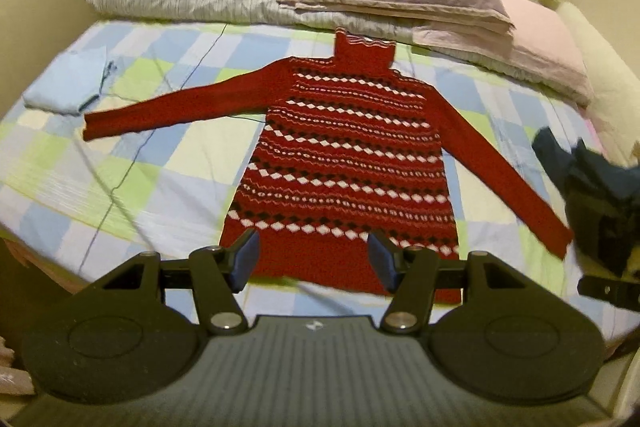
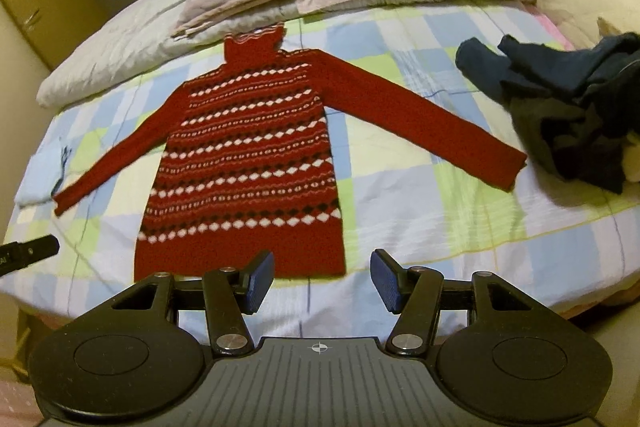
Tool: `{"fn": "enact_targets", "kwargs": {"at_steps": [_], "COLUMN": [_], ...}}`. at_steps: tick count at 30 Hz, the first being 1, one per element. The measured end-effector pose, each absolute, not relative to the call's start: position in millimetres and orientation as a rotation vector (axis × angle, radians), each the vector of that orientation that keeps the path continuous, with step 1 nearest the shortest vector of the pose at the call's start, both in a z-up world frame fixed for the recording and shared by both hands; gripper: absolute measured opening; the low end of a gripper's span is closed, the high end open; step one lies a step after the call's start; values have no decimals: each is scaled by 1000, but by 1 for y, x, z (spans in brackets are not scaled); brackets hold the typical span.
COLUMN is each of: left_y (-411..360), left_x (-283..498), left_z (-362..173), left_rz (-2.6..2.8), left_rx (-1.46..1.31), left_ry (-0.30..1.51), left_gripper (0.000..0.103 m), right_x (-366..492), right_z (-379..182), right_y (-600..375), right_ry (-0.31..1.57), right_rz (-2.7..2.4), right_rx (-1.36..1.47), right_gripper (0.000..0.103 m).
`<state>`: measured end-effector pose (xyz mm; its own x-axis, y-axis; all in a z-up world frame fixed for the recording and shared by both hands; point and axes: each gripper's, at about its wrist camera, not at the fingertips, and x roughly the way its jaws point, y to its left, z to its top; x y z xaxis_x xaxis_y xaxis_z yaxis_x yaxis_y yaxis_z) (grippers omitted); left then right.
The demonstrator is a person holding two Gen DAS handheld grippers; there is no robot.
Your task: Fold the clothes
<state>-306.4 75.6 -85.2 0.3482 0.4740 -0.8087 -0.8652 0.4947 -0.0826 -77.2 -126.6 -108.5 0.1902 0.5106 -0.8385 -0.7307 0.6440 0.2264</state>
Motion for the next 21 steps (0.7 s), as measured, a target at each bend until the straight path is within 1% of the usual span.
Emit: {"fn": "enact_targets", "kwargs": {"at_steps": [5, 9, 11, 12, 14, 17, 21], "left_y": [146, 207, 235, 249, 276, 313, 362], "left_x": [-310, -319, -324, -326, -329, -339, -364], "left_z": [-101, -119, -130, -137, -154, -185, -236], "left_rz": [974, 1019, 1032, 1036, 1045, 1072, 1134], "left_rx": [-649, -727, -749, -757, -775, -846, -1011], "left_ry": [792, 815, 815, 815, 828, 832, 752], "left_gripper": [55, 55, 53, 52, 48, 46, 43], "right_x": [-53, -38, -31, -29, -27, -26, -23], "right_z": [-119, -131, -138, -145, -161, -191, -230], "right_y": [-85, -43, -21, -8, 16, 49, 80], "right_ry": [1083, 1099, 1110, 1115, 1127, 1166, 1208], "right_rz": [860, 808, 786, 781, 769, 746, 700], "right_rx": [-141, -85, -63, -61, -64, -73, -71], "right_gripper": [57, 57, 57, 57, 57, 57, 57]}}
